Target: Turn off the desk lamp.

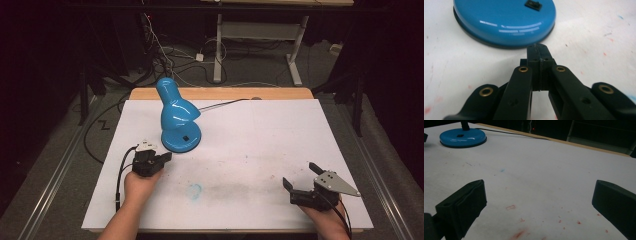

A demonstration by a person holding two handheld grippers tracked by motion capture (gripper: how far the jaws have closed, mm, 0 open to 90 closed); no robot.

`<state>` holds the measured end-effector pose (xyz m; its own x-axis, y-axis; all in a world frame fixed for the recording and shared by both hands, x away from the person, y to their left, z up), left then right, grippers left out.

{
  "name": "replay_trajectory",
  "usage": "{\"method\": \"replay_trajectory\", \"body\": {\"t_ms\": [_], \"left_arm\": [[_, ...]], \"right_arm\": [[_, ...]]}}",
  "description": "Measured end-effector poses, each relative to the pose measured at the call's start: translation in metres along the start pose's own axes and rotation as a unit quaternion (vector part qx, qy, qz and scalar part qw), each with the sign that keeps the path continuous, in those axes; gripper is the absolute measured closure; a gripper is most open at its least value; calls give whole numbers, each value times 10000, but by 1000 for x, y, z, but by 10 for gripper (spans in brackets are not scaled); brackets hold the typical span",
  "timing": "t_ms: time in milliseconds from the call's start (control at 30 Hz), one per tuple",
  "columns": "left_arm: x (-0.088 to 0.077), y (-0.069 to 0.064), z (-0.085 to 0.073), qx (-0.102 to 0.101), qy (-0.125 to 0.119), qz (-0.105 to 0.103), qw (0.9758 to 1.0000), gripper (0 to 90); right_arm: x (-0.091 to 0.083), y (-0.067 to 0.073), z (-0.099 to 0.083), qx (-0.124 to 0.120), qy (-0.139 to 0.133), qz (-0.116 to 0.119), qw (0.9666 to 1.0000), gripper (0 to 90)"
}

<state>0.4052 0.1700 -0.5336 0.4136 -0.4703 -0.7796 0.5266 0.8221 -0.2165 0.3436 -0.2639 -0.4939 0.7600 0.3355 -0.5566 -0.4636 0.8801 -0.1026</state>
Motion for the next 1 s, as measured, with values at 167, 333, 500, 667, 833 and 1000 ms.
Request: {"method": "replay_trajectory", "body": {"t_ms": [167, 333, 500, 667, 833, 1000], "left_arm": [[-12, -10, -17, 57, -13, -33, 10000, 883], [-27, -28, -33, 292, -117, -41, 9995, 882], [-28, -36, -46, 401, -155, -66, 9991, 881], [-26, -36, -47, 509, -77, -54, 9987, 879], [-23, -35, -49, 698, 43, -1, 9976, 756], [-21, -33, -49, 647, 137, -146, 9977, 485]], "right_arm": [[2, 1, -1, -7, 39, -7, 10000, 5], [4, 2, -3, -40, 74, -1, 10000, 4], [6, 4, -4, -96, 103, -10, 9999, 4], [6, 6, -2, -101, 107, -12, 9999, 4], [6, 7, -2, -117, 112, -24, 9999, 4], [6, 8, -3, -139, 121, -13, 9998, 4]]}}
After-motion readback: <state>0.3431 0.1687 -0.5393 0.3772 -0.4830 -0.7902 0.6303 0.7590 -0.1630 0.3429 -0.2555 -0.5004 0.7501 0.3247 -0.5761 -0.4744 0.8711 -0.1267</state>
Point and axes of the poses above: each handheld gripper's, and its own axes: x roughly forward along the jaws, z roughly out of its top, y roughly to its left, the point moved 7 cm from there along x, roughly forward along the jaws, and after that the axes turned 14 degrees about y, right-handed, at the moved point
